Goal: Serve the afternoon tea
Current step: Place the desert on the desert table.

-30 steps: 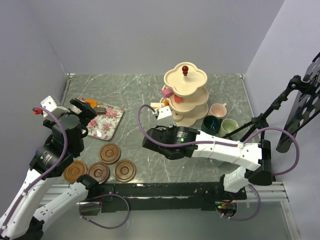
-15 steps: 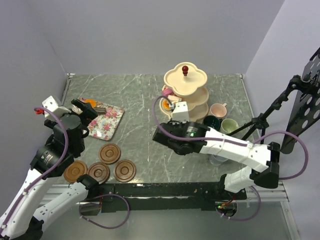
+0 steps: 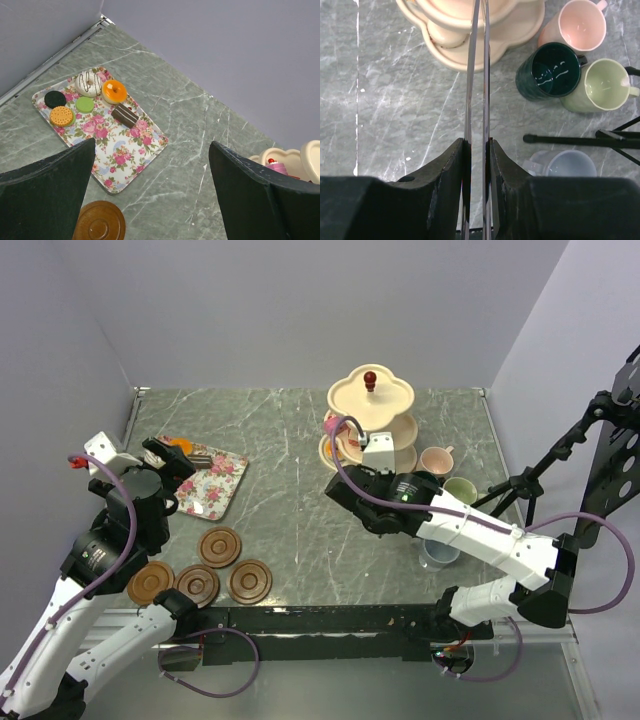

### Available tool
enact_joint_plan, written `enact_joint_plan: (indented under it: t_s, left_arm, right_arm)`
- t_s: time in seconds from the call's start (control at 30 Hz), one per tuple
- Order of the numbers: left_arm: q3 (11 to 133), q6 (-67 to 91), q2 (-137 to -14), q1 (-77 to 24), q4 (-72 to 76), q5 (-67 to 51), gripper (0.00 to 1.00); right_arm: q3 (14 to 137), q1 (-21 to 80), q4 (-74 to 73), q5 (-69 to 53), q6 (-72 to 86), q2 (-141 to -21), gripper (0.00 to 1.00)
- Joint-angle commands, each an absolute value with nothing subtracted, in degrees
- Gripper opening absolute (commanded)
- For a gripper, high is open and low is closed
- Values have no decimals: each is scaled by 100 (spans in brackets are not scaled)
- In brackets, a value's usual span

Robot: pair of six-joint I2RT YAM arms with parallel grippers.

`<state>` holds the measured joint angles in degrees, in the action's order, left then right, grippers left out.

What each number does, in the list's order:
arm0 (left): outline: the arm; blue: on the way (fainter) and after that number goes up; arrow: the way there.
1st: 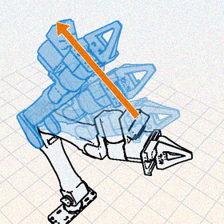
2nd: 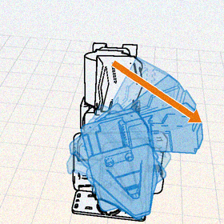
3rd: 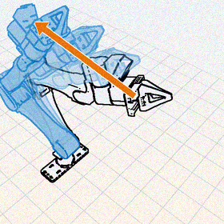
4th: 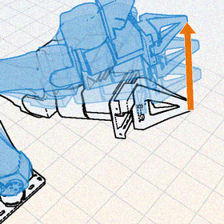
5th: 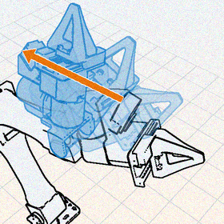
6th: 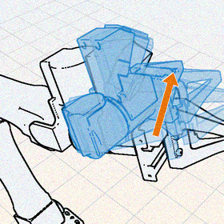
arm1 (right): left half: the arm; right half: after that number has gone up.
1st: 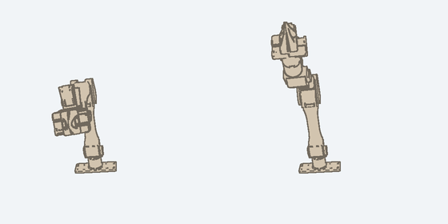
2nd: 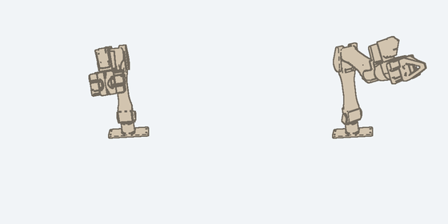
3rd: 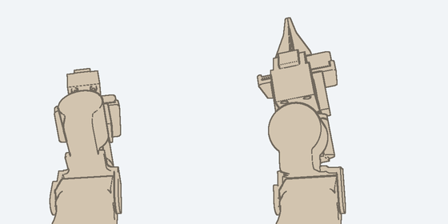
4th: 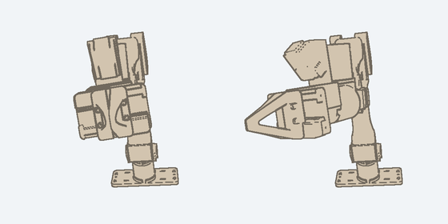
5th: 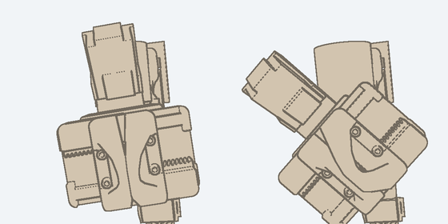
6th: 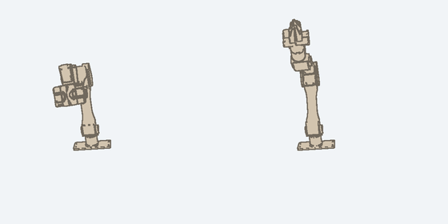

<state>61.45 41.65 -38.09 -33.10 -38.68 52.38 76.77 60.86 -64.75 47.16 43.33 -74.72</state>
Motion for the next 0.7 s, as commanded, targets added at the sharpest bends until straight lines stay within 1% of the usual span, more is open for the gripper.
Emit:
enact_joint_plan:
  t_s: [0.0, 0.17, 0.3, 0.37, 0.4, 0.47, 0.6, 0.67]
  left_arm:
    - [6161, 4166, -3823, -3340, -3665, 5273, 100]
    - [6170, 4192, -3823, -3357, -3691, 5282, 100]
    - [6170, 4184, -3788, -3349, -3700, 5300, 100]
    - [6170, 4192, -3779, -3349, -3709, 5317, 100]
    - [6161, 4201, -3788, -3349, -3718, 5326, 100]
    - [6161, 4210, -3779, -3357, -3718, 5326, 100]
    - [6152, 4210, -3771, -3349, -3744, 5361, 100]
    - [6144, 4201, -3753, -3357, -3718, 5361, 100]
  right_arm:
    - [7690, 6003, -6029, 4878, 4113, -7365, 6]
    - [7875, 5941, -6257, 5088, 4333, -7699, 6]
    - [8085, 5871, -6591, 5221, 4605, -7962, 8]
    - [8130, 5854, -6662, 5203, 4641, -8033, 13]
    - [8139, 5845, -6653, 5194, 4649, -8051, 18]
    - [8121, 5853, -6636, 5151, 4649, -8033, 32]
    - [8077, 5845, -6522, 5089, 4571, -7902, 41]
    - [8060, 5845, -6452, 5045, 4483, -7831, 44]
